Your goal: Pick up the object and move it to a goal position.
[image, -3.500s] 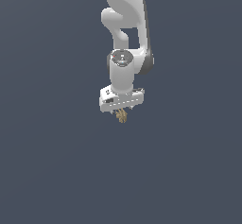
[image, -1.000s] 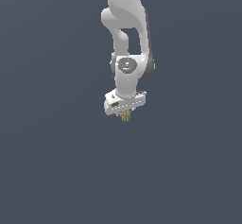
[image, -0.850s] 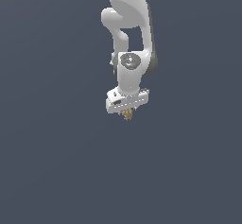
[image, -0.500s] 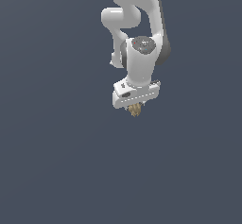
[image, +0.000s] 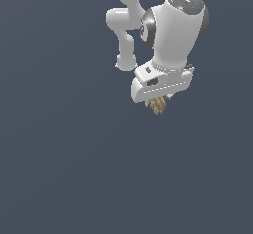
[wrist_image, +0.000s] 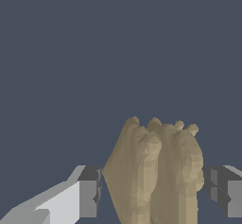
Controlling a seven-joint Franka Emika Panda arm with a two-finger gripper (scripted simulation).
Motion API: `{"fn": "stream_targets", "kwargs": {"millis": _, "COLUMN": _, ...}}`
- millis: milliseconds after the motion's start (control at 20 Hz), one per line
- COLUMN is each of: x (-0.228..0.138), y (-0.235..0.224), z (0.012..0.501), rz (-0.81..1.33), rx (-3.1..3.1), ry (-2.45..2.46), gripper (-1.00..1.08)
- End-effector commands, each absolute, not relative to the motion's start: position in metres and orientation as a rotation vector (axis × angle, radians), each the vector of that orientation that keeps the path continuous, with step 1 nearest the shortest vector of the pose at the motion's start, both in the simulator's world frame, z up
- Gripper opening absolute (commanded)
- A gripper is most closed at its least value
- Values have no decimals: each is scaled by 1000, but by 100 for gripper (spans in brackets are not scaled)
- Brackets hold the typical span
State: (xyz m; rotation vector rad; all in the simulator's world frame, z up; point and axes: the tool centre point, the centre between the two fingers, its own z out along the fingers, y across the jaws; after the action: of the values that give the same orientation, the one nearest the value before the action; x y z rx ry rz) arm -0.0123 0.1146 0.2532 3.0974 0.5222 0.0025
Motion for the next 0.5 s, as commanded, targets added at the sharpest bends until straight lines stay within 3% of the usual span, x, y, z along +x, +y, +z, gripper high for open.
{"fn": "stream_targets", "kwargs": {"millis": 0, "x": -6, "y": 127, "z": 277, "rz": 1, "rx": 3097, "ry": 522, "gripper": -100}}
{"fn": "stream_targets", "kwargs": {"millis": 450, "x": 12, "y": 158, "z": 334, "rz": 0, "rx": 3098, "ry": 521, "gripper": -100}}
